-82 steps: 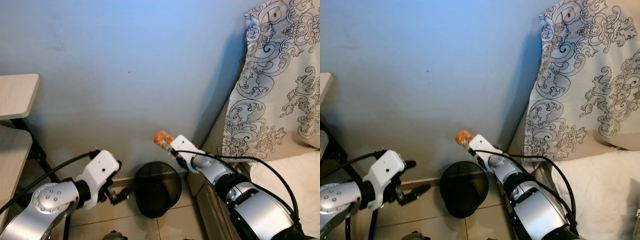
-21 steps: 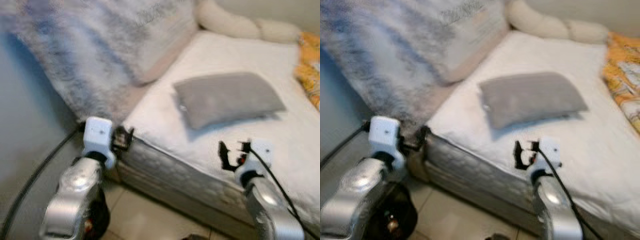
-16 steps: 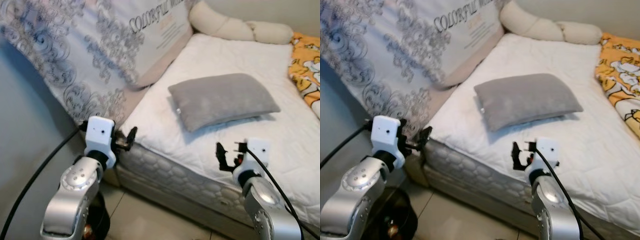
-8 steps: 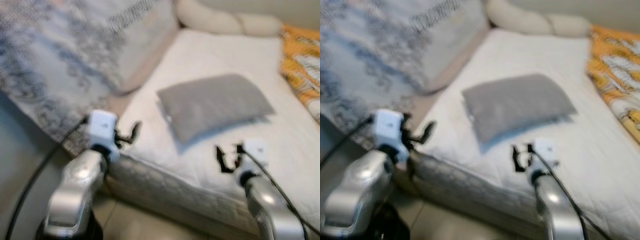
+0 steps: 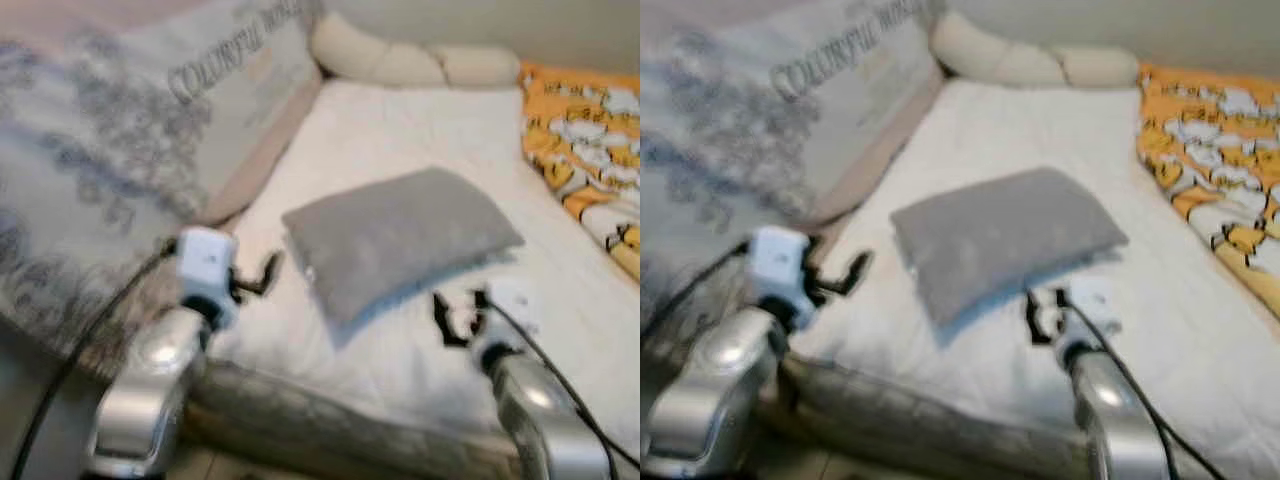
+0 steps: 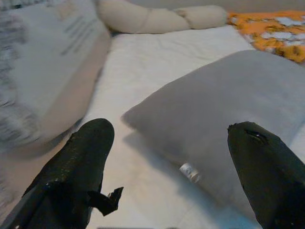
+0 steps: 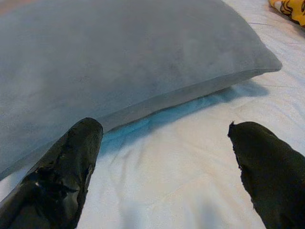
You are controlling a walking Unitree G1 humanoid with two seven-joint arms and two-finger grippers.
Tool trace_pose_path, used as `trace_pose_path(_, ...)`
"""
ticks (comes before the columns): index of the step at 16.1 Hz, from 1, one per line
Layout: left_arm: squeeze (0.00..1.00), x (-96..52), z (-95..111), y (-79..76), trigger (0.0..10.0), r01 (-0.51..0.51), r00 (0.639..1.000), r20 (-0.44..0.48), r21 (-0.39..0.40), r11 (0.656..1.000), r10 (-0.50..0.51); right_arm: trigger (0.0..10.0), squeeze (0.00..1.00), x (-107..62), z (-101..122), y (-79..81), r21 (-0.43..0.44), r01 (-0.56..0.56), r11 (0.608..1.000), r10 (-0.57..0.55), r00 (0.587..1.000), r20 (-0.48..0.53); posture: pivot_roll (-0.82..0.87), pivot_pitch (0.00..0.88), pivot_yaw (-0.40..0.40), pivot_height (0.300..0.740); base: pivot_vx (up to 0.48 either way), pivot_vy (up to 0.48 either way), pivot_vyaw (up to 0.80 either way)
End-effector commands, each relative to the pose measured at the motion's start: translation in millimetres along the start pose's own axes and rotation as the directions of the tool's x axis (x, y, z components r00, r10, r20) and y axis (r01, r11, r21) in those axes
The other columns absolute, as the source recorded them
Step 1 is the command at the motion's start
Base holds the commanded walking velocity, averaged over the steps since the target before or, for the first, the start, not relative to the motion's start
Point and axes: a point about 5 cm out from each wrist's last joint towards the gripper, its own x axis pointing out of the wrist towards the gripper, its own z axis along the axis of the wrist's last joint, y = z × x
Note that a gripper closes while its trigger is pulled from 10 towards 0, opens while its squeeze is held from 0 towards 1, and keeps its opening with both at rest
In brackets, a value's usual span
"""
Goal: Clean up the room
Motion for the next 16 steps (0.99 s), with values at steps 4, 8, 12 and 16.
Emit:
trace_pose_path(4, 0.0, -5.3, -1.3, 12.0, 10.0, -0.038, 0.999, -0.014, 0.032, 0.999, 0.039, 10.0, 0.0, 0.9, 3.9, 15.6, 0.015, -0.055, 0.998, 0.055, 0.998, 0.02, 0.0, 0.0, 0.006, 0.74, 0.0, 0.0, 0.0)
trace_pose_path(8, 0.0, -3.0, -1.6, 11.9, 10.0, -0.031, 0.999, -0.029, 0.038, 0.999, 0.032, 10.0, 0.0, 1.7, 2.1, 14.7, 0.018, -0.047, 0.999, 0.047, 0.999, 0.012, -0.01, 0.0, 0.013, 0.74, 0.0, 0.0, 0.0)
trace_pose_path(12, 0.0, -0.9, -4.0, 9.9, 10.0, -0.021, 0.998, -0.051, 0.007, 1.0, 0.022, 10.0, 0.0, 5.3, 4.5, 12.7, 0.005, -0.047, 0.999, 0.047, 0.999, 0.007, -0.02, 0.0, 0.016, 0.74, 0.0, 0.0, 0.0)
trace_pose_path(16, 0.0, 3.0, -4.1, 8.3, 10.0, -0.008, 0.999, -0.051, 0.034, 0.999, 0.01, 10.0, 0.0, 6.7, 4.2, 12.7, 0.005, -0.055, 0.998, 0.055, 0.998, 0.001, -0.02, 0.0, 0.014, 0.74, 0.0, 0.142, 0.0)
